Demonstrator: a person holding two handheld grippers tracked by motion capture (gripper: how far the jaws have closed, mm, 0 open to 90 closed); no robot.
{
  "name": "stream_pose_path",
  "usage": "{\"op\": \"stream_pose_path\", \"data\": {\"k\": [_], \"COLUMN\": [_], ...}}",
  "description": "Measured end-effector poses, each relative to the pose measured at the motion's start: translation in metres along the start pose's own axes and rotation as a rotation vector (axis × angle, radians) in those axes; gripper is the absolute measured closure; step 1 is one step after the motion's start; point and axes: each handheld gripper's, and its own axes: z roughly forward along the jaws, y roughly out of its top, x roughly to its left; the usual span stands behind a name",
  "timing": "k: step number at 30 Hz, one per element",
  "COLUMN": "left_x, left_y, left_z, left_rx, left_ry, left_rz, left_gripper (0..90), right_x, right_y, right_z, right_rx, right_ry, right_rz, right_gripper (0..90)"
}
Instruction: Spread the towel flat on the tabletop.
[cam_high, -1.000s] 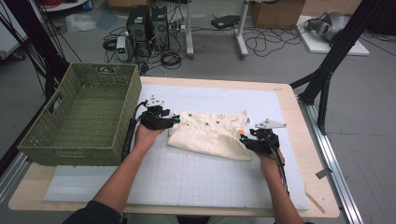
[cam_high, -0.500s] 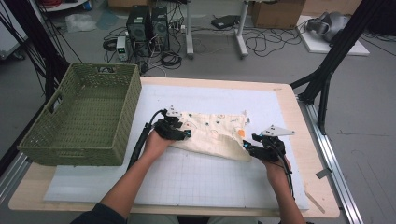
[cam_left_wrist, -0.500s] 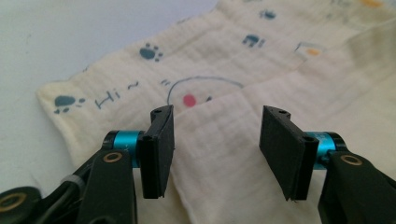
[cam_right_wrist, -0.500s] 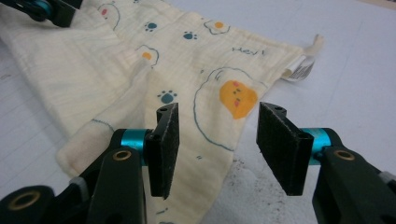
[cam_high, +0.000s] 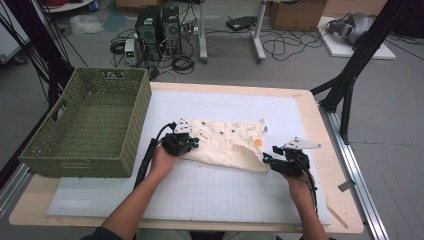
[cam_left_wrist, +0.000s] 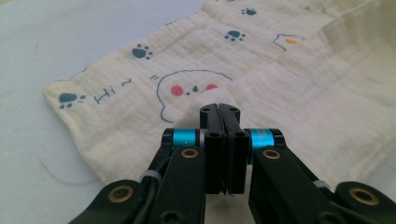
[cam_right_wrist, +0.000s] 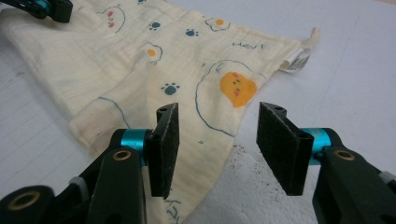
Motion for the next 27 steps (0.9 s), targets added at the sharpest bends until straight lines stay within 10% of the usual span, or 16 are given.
{"op": "stream_pose_path", "data": {"k": [7,20,27], "left_x": [-0.012,-0.029,-0.032], "left_y": [-0.006,-0.041,-0.057], "left_z": [-0.027,-0.06,-0.072], "left_rx": [-0.106,-0.076,-0.054], "left_ry": [-0.064,-0.155,-0.192], "left_rz": [0.013,0.041,0.042], "left_gripper": [88.3,87.5,86.6], "right_x": [0.004,0.008,0.008], "right_y": [0.0,-0.001,0.0], "right_z": [-0.007,-0.013,-0.016], "right_rx": [-0.018,-0.038,-0.047], "right_ry": [0.014,-0.008,-0.099], "right_rz": [0.003,-0.015,-0.029], "right_gripper": [48.8,49.2,49.5]}}
